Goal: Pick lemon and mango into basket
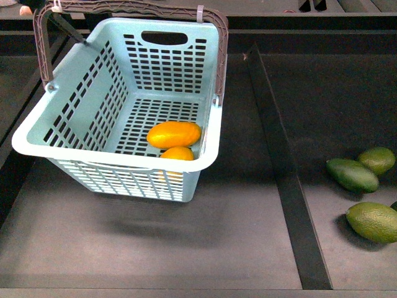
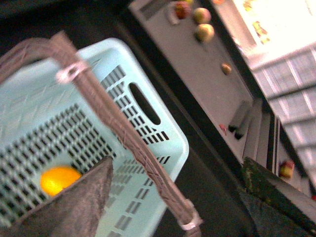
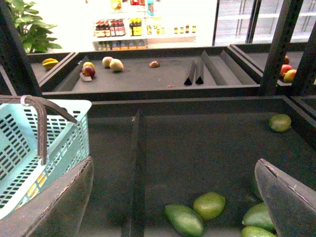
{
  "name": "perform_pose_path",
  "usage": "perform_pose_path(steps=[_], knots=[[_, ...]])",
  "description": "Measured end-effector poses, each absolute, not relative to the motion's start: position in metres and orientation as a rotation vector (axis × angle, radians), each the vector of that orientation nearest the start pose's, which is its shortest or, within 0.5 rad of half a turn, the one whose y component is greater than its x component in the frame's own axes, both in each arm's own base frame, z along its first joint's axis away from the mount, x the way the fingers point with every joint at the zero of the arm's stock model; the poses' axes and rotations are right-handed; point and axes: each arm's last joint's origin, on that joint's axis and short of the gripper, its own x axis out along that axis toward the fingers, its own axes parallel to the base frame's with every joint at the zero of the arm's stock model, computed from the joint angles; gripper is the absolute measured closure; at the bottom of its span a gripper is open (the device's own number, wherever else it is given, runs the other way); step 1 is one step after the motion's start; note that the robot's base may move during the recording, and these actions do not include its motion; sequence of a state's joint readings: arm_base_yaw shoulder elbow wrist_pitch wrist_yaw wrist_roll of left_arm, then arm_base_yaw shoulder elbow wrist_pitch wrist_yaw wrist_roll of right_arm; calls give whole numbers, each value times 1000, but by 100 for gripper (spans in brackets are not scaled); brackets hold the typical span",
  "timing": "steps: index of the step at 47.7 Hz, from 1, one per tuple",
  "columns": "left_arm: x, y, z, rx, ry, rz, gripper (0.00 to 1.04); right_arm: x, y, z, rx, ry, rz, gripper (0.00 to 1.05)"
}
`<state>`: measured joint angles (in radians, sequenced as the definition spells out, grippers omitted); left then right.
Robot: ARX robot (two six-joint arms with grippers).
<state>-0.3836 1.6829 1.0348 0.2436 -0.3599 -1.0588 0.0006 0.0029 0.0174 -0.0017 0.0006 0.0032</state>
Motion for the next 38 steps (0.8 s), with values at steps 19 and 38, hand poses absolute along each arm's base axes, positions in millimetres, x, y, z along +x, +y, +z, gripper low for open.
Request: perform_pose_path(steps=[19, 38], knots=[[230, -38, 189, -25, 17, -9, 101, 97, 0, 169, 3, -13, -1, 9], [183, -16, 177, -14, 9, -5, 101, 97, 0, 169, 3, -13, -1, 9]])
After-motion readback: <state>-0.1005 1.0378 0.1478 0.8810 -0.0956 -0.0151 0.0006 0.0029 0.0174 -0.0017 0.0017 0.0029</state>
